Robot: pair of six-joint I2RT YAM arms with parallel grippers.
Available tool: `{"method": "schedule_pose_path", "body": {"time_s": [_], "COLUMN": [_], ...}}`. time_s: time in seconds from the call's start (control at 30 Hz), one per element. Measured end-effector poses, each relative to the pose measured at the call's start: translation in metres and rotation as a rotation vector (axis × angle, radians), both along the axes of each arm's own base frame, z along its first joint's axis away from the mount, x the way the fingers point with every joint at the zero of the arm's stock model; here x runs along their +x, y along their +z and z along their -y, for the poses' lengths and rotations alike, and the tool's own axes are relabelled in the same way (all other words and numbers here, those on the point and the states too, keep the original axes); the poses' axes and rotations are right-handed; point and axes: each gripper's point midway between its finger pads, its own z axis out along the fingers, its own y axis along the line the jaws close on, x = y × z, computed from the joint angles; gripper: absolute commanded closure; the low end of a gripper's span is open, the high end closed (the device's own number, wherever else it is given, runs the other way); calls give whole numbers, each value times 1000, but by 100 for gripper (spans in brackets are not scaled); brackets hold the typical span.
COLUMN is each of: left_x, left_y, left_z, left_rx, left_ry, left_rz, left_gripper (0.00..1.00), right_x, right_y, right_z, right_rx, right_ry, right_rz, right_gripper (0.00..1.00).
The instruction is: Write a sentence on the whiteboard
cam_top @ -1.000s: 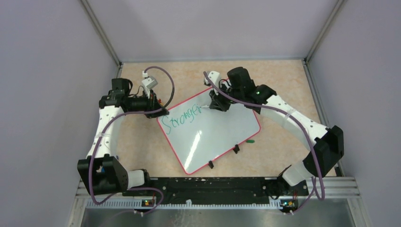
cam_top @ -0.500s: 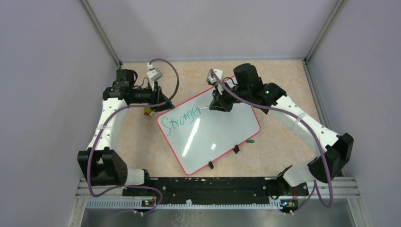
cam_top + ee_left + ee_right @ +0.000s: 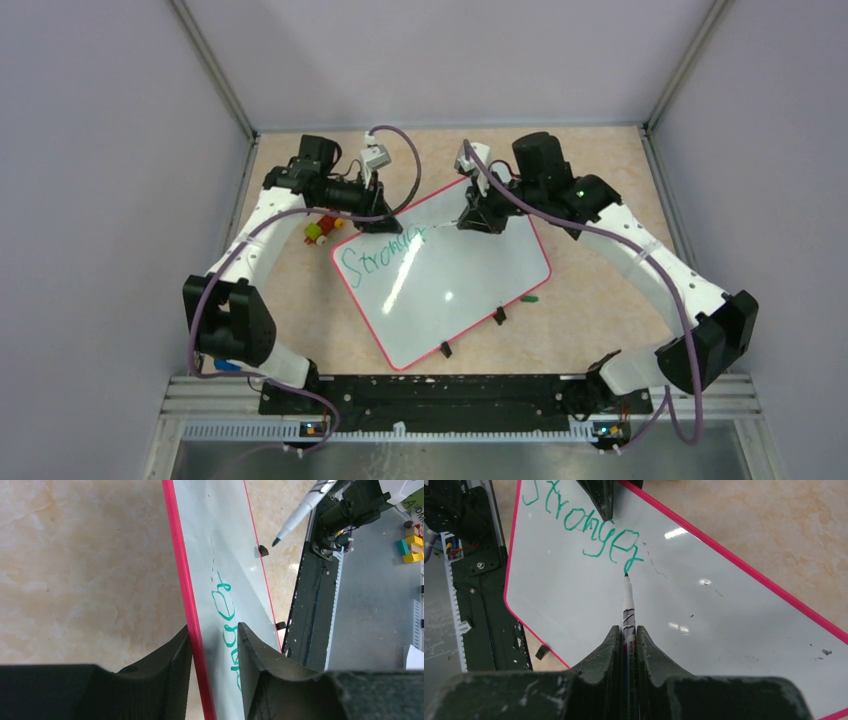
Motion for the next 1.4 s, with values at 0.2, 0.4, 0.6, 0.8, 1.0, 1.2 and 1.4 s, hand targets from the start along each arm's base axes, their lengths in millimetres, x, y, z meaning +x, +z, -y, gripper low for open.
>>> {"method": "schedule_pose_path", "body": {"time_s": [0.2,0.4,0.6,0.8,1.0,1.2,1.4], "left_x": [-2,-6,-7,-7,-7,-7,-5], "left_y": [-4,-3,-3,-4,-4,-4,-5], "left_z": [9,11,12,12,12,12,12], "left_rx": [11,3,5,8,10,11,16], "left_ry": [-27,-32,-31,-30,-27,-27,-24], "left_rz": [3,-20,-22,-23,-27,-26,-22], "left_gripper": [76,84,89,93,95,97,99], "right_x": [8,11,19,22,20,21,23], "right_y": [-4,-12,-13,-19,-26,-28,-29], "right_z": [8,7,5,2,0,-1,-1], "right_rx": [0,-2,5,-13,-28,-36,-45], "right_ry": [-26,-29,-42,-48,-42,-41,-50], "right_rz": [-4,7,31,34,33,43,56], "right_gripper": [100,100,100,100,100,100,100]}}
